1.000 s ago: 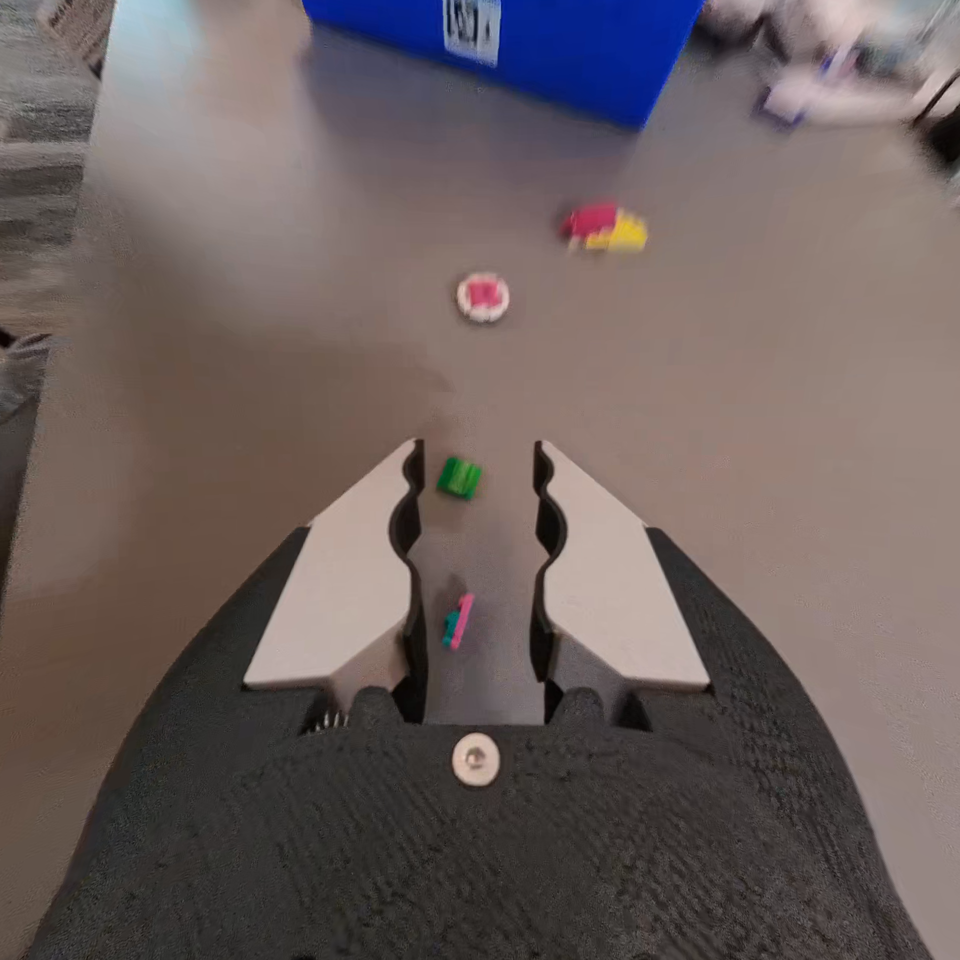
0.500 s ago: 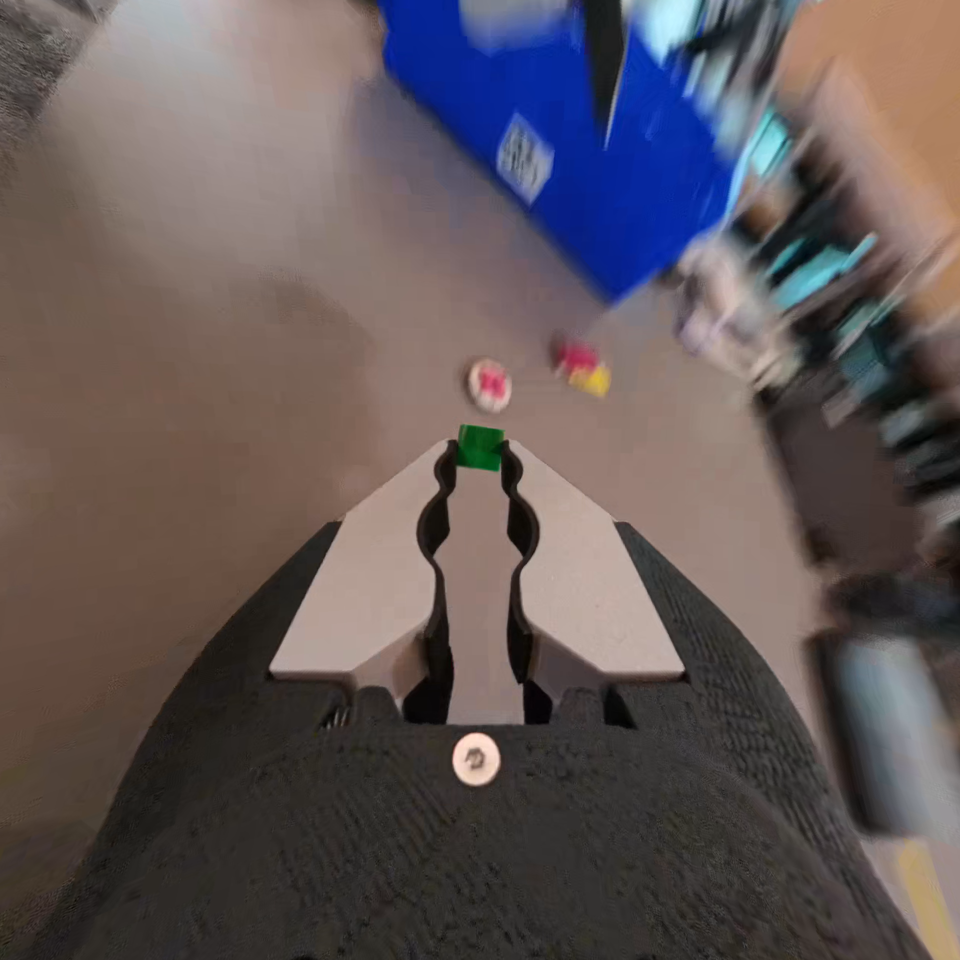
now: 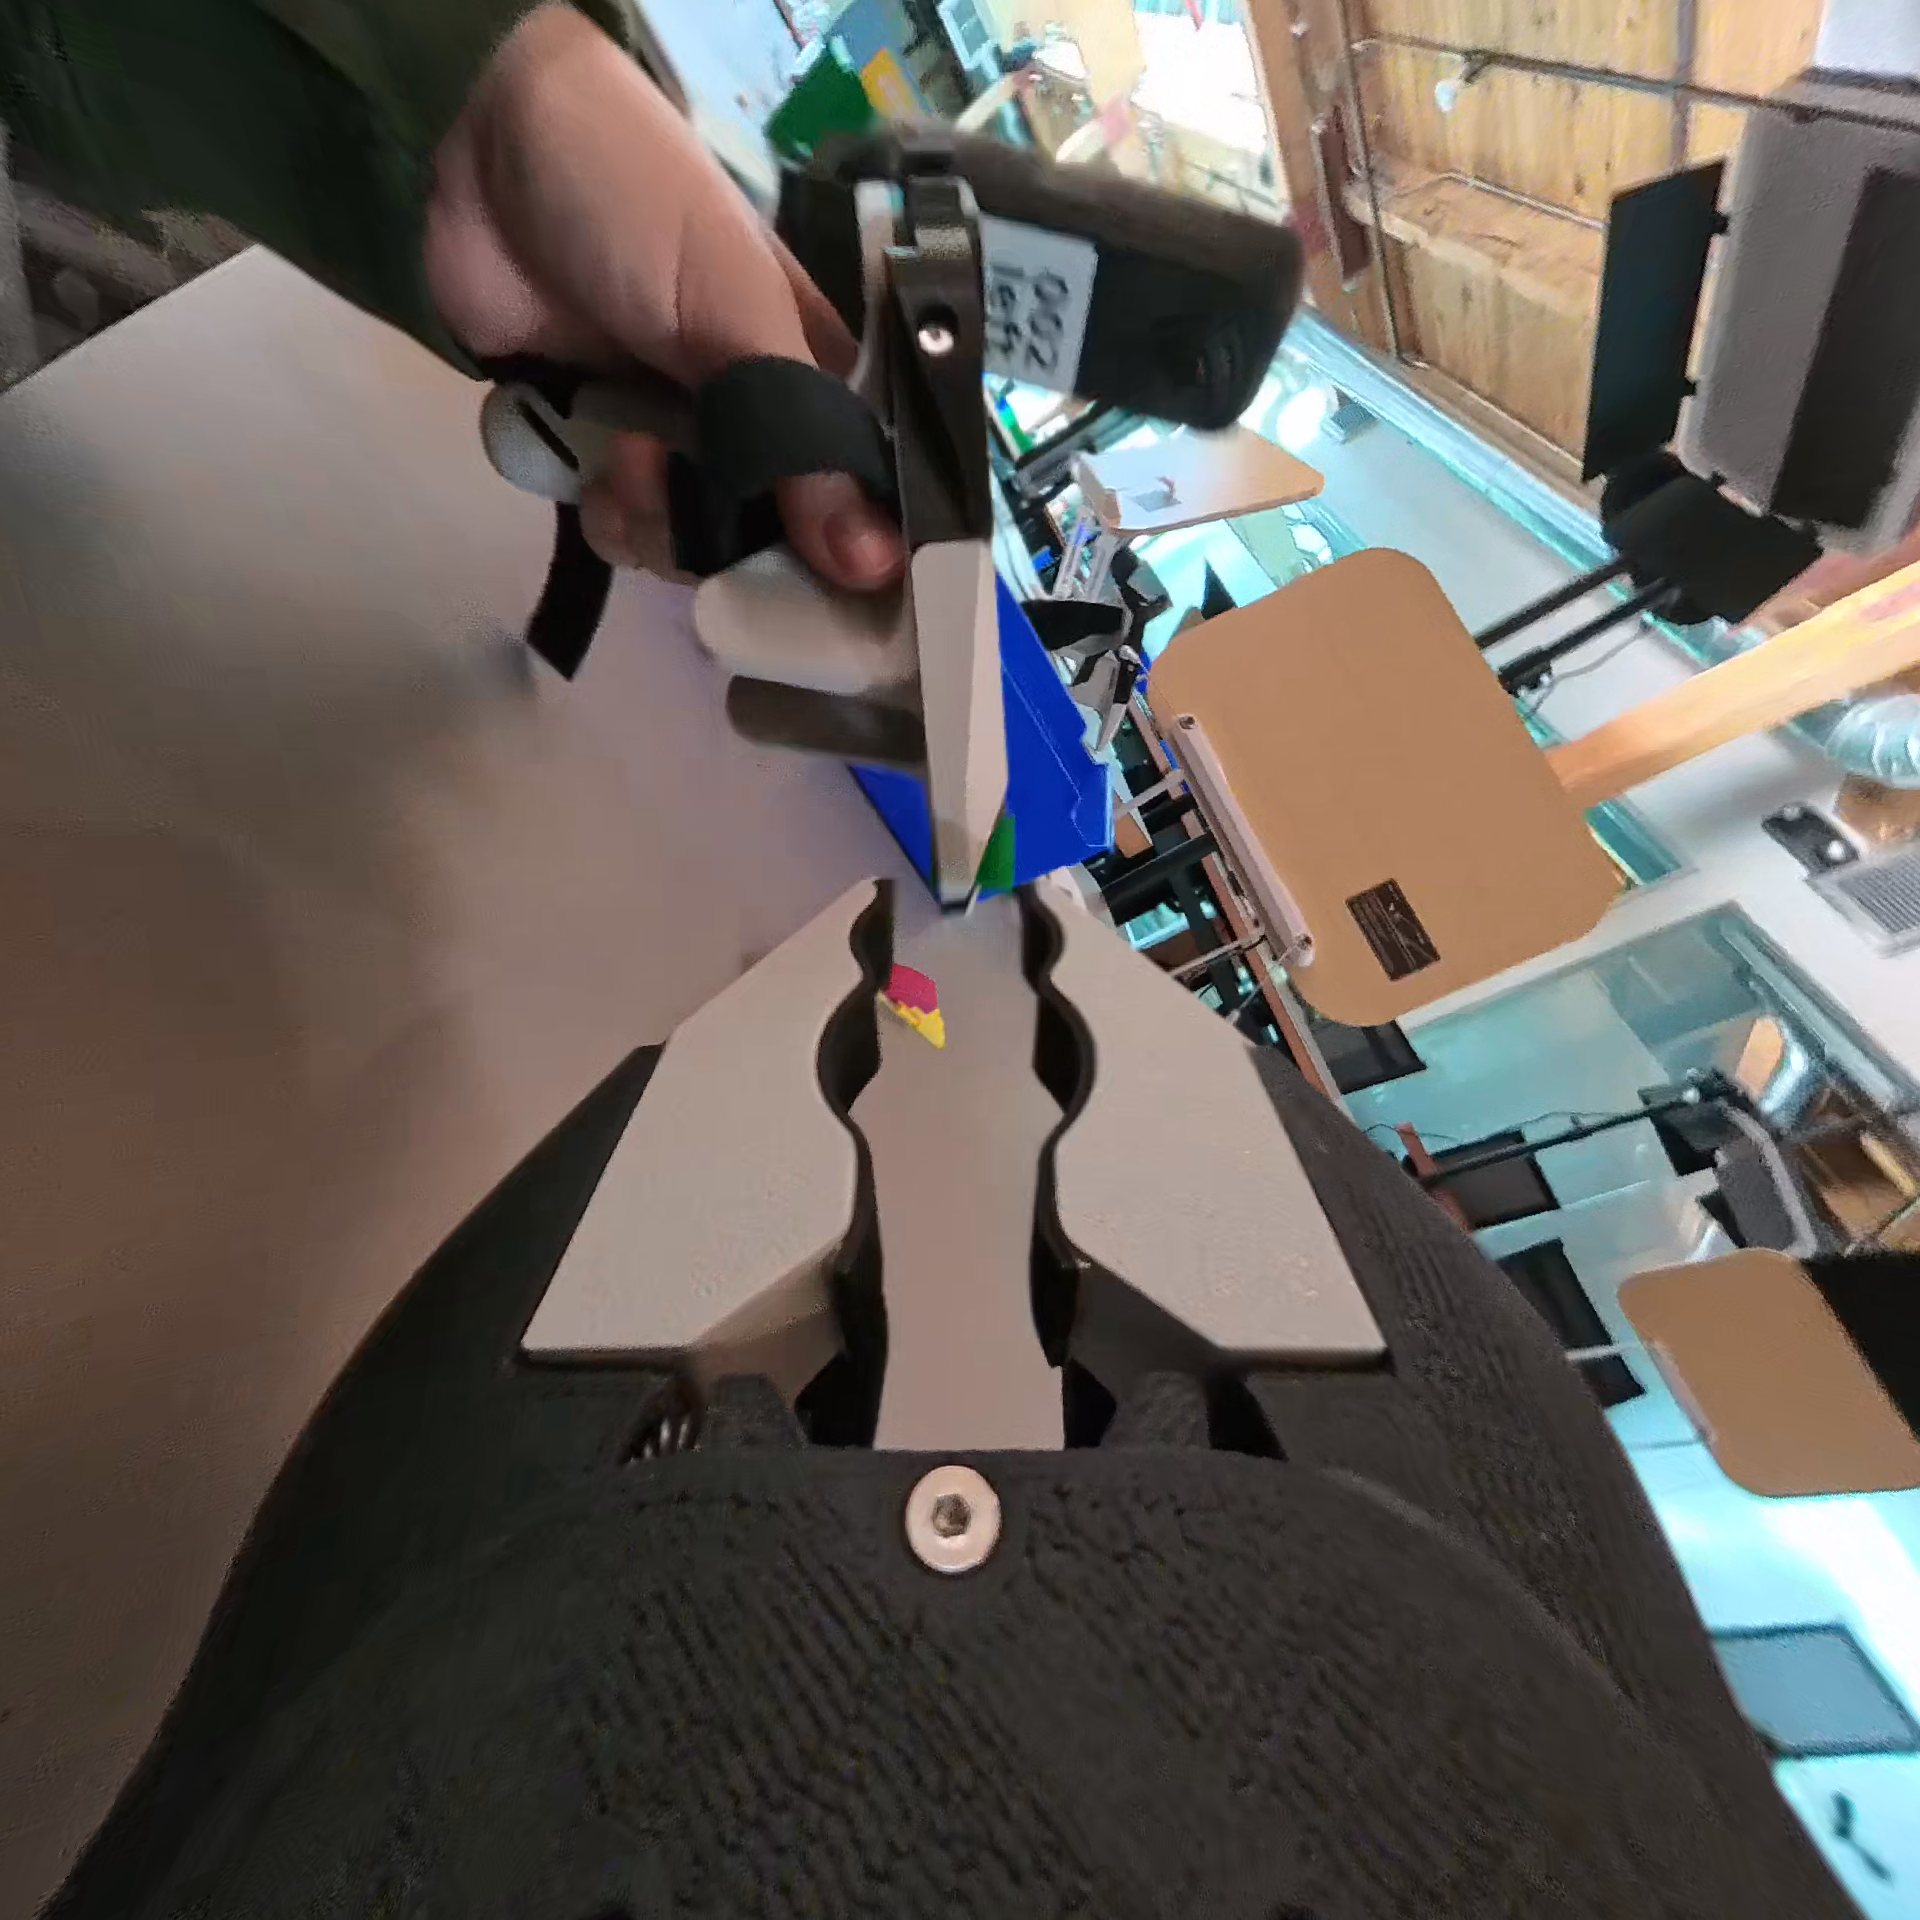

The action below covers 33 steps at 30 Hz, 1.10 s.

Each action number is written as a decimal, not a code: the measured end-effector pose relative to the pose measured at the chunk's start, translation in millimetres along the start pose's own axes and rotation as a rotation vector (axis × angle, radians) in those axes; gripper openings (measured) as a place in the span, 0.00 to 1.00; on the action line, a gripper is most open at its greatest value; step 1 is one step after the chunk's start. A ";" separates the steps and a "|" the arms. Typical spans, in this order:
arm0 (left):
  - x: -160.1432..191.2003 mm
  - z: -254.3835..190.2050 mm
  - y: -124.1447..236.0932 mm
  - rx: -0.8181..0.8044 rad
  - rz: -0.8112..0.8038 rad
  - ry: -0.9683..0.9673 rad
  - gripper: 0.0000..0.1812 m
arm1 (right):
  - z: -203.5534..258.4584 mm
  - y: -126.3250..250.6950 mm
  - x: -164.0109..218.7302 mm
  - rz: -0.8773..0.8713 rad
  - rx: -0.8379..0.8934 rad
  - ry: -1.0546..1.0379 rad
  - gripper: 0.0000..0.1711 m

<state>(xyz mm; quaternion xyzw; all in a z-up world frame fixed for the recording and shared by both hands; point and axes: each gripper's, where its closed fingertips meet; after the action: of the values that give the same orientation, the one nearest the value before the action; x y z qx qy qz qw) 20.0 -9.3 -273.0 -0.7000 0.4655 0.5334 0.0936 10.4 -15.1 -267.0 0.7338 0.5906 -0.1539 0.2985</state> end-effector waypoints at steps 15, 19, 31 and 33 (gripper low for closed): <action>-29.5 -5.8 53.8 -0.789 -0.302 -1.673 0.01 | 2.7 0.9 -42.3 -0.487 -0.323 -0.785 0.07; -15.6 2.6 36.5 -0.888 -0.218 -1.771 0.01 | 4.6 -5.9 -36.8 -0.528 -0.371 -1.003 0.11; -7.2 16.3 13.5 -0.984 -0.101 -1.802 0.01 | 0.6 -13.4 -9.2 -0.351 -0.224 -0.976 0.12; -5.2 17.5 12.0 -0.992 -0.088 -1.806 0.01 | 2.2 -14.2 -7.3 -0.345 -0.241 -0.987 0.12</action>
<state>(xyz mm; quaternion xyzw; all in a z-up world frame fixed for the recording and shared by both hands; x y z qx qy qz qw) -0.5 -2.1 -271.5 -0.0146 -0.0767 0.9887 0.1283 -4.7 -20.4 -268.1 0.4273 0.5055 -0.4585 0.5930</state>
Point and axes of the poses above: each gripper's, where its closed fingertips meet, y back along the fingers, x out of its underside, z = x × y across the jaws, and after that the axes turned 15 degrees about -x, right-handed
